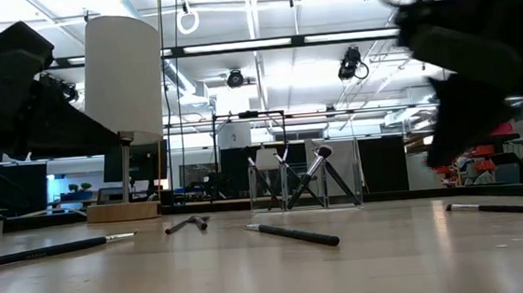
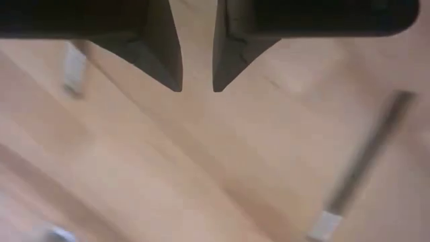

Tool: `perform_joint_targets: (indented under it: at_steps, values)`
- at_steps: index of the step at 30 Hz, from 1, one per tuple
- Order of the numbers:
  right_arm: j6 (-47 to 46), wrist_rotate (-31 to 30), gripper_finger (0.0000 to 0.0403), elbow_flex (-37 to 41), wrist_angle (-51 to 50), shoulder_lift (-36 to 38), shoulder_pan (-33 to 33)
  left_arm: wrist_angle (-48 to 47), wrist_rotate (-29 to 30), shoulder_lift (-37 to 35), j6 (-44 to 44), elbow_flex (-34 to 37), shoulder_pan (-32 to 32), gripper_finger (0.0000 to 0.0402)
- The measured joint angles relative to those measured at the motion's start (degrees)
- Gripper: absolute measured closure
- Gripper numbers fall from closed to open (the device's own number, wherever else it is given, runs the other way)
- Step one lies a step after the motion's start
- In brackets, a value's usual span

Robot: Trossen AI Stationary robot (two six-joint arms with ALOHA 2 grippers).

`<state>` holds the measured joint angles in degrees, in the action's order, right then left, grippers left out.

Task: Put items in baskets/containers
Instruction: Put the black eyeshadow brush into the transparent organizer

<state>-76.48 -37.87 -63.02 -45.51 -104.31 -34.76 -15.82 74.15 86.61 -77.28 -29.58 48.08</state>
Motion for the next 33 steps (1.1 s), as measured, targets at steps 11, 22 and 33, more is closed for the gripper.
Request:
perform_joint_targets:
  at_steps: [11,22,33]
  values:
    - [-31.1,-4.6,0.0285,11.7,-9.4,3.3,-9.6,0.2,-1.4,0.0,0.2,0.0,0.0,0.0182]
    - [-18.5,-12.1,0.0179,29.6,20.0,4.1,-8.6,0.7,0.8,0.0,11.0,0.0,-3.8,0.0182]
    - [-6.3,-18.1,0.027,40.3,40.6,4.2,-8.5,2.2,-4.0,0.0,22.0,0.0,-16.0,0.0182]
